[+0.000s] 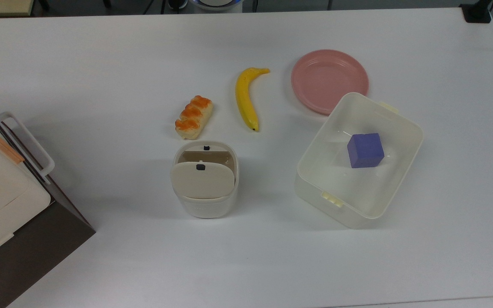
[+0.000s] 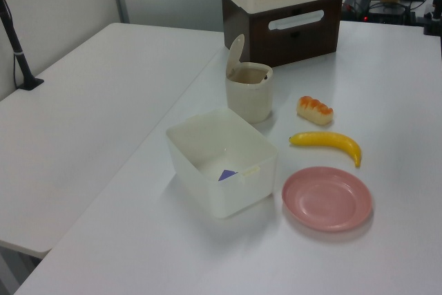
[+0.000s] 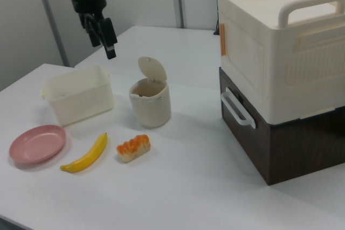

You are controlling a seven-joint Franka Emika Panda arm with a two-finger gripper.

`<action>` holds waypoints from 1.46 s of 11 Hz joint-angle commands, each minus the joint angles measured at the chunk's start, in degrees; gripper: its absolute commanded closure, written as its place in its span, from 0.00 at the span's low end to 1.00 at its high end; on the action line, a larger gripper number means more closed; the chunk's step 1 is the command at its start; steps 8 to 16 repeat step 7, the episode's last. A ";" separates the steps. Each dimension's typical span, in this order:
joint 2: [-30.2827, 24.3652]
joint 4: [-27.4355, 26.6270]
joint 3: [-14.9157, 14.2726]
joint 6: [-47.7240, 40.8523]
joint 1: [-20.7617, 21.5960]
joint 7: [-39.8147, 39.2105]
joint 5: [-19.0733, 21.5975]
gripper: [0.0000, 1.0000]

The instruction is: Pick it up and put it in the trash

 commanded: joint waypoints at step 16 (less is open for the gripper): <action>0.27 -7.18 0.47 7.56 1.63 0.80 0.59 0.00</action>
